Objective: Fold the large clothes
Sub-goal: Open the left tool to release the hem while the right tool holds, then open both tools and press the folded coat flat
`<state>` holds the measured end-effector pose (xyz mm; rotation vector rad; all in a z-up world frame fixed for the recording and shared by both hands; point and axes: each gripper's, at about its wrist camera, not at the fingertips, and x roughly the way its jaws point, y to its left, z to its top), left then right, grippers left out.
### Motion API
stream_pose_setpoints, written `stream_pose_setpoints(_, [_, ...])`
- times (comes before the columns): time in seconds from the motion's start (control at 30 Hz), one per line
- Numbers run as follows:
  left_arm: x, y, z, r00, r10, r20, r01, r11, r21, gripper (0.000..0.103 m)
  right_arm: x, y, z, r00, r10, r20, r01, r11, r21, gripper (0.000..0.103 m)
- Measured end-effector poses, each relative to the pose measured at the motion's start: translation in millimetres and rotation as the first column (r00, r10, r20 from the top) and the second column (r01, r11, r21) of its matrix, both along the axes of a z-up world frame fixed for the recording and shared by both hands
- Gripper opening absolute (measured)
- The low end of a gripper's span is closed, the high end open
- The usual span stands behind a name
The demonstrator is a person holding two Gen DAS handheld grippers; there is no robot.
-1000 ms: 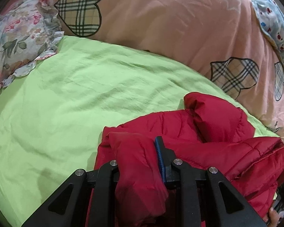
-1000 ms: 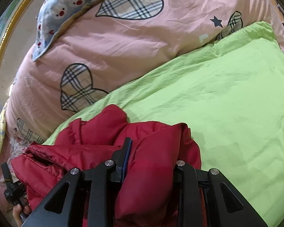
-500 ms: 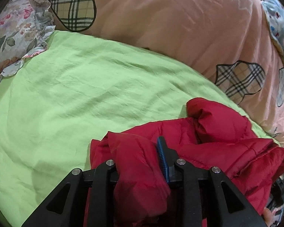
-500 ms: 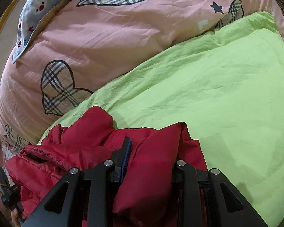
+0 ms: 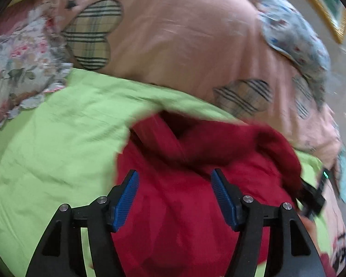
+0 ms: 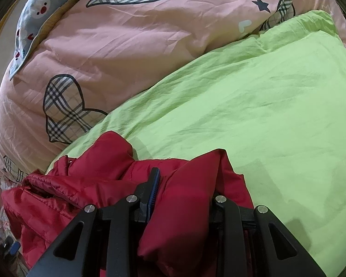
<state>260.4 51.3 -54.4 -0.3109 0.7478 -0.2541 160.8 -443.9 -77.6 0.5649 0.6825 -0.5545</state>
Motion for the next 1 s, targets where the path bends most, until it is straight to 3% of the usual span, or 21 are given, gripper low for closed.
stream_pose_setpoints(0.17, [-27, -68, -10, 0.981, -0.193, -0.021, 0.194, 0.979, 0.055, 0.064, 1, 0, 0, 1.000, 0.003, -0.005, -0.003, 1.000, -0.002, 0.029])
stream_pose_setpoints(0.37, [-20, -110, -39, 0.982, -0.180, -0.053, 0.188, 0.952, 0.242, 0.068, 1, 5, 4, 1.000, 0.014, -0.005, -0.014, 1.000, -0.020, 0.034])
stream_pose_setpoints(0.43, [-7, -107, -53, 0.983, -0.156, -0.099, 0.175, 0.956, 0.237, 0.068, -7, 10, 15, 0.999, 0.027, 0.018, -0.026, 1.000, -0.017, 0.041])
stream_pose_setpoints(0.53, [2, -100, -57, 0.985, -0.139, -0.104, 0.158, 0.965, 0.210, 0.068, -31, 32, 42, 0.995, 0.063, 0.082, -0.057, 0.996, -0.073, 0.056])
stream_pose_setpoints(0.6, [2, -102, -57, 0.986, -0.134, -0.098, 0.153, 0.962, 0.226, 0.068, -51, 55, 61, 0.988, 0.108, 0.113, -0.091, 0.985, -0.148, 0.078])
stream_pose_setpoints(0.63, [1, -103, -56, 0.987, -0.129, -0.095, 0.148, 0.961, 0.235, 0.068, -58, 66, 66, 0.984, 0.133, 0.117, -0.112, 0.979, -0.171, 0.081])
stream_pose_setpoints(0.73, [1, -106, -56, 0.989, -0.121, -0.091, 0.139, 0.961, 0.238, 0.068, -59, 101, 66, 0.967, 0.253, 0.041, -0.238, 0.946, -0.221, 0.082])
stream_pose_setpoints(0.83, [5, -110, -59, 0.989, -0.118, -0.093, 0.138, 0.957, 0.255, 0.068, -37, 126, 40, 0.917, 0.377, -0.134, -0.398, 0.892, -0.215, 0.080])
stream_pose_setpoints(0.9, [8, -110, -59, 0.988, -0.120, -0.096, 0.141, 0.954, 0.266, 0.068, -20, 127, 22, 0.896, 0.378, -0.233, -0.426, 0.879, -0.212, 0.080])
stream_pose_setpoints(1.0, [15, -113, -52, 0.987, -0.135, -0.089, 0.154, 0.949, 0.274, 0.066, 3, 107, 1, 0.892, 0.344, -0.292, -0.407, 0.894, -0.190, 0.080])
